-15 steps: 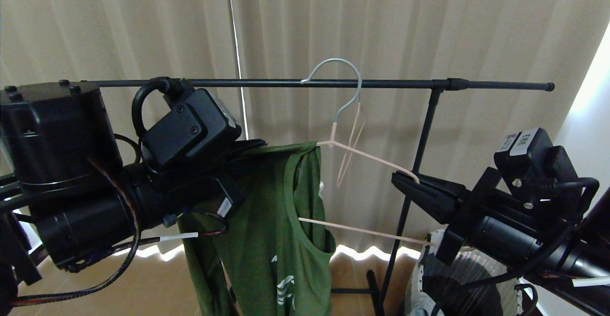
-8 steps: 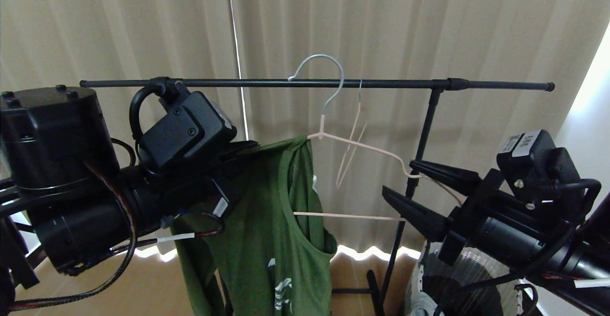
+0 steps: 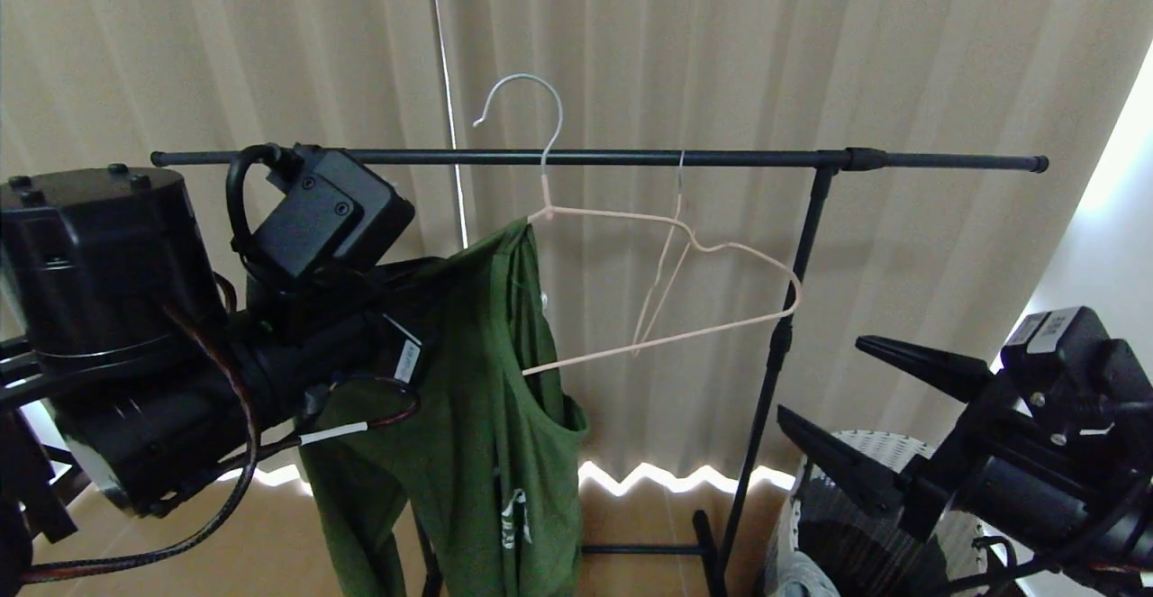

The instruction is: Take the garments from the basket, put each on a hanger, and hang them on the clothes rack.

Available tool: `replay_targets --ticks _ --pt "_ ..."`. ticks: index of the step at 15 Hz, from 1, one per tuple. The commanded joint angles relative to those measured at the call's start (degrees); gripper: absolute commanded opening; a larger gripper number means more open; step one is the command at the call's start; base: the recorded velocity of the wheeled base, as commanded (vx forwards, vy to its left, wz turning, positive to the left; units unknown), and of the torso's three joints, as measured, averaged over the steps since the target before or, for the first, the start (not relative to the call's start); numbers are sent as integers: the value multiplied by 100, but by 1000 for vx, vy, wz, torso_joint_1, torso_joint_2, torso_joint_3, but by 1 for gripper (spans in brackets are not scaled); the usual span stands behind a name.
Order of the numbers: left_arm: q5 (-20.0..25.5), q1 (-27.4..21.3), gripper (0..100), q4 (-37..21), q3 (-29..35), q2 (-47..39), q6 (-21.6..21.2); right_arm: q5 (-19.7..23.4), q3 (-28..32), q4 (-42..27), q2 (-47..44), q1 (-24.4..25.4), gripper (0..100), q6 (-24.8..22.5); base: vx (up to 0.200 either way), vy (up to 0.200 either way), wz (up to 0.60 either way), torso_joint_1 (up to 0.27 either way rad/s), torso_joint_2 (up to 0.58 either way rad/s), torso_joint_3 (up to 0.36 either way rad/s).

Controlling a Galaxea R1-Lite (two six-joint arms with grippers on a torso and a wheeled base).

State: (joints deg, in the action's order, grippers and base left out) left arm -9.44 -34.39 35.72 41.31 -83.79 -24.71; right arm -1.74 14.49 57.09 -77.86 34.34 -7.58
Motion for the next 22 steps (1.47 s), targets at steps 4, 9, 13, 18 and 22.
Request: replay_targets --ticks 4,9,13,18,22 --pt "29 -288 0 752 -1 -24 89 78 -237 13 -282 336 100 187 0 0 0 0 0 0" --pt "73 -507 0 788 175 29 80 78 370 145 -889 433 100 574 0 0 0 0 0 0" --pt "451 -542 0 831 202 64 80 51 546 1103 -1469 793 100 556 0 0 0 0 0 0" --pt "451 -753 0 1122 166 47 107 34 809 1401 -1987 1101 100 547 0 0 0 0 0 0" --pt "451 -780 0 1122 166 91 98 16 818 1401 -2233 1101 100 556 0 0 0 0 0 0"
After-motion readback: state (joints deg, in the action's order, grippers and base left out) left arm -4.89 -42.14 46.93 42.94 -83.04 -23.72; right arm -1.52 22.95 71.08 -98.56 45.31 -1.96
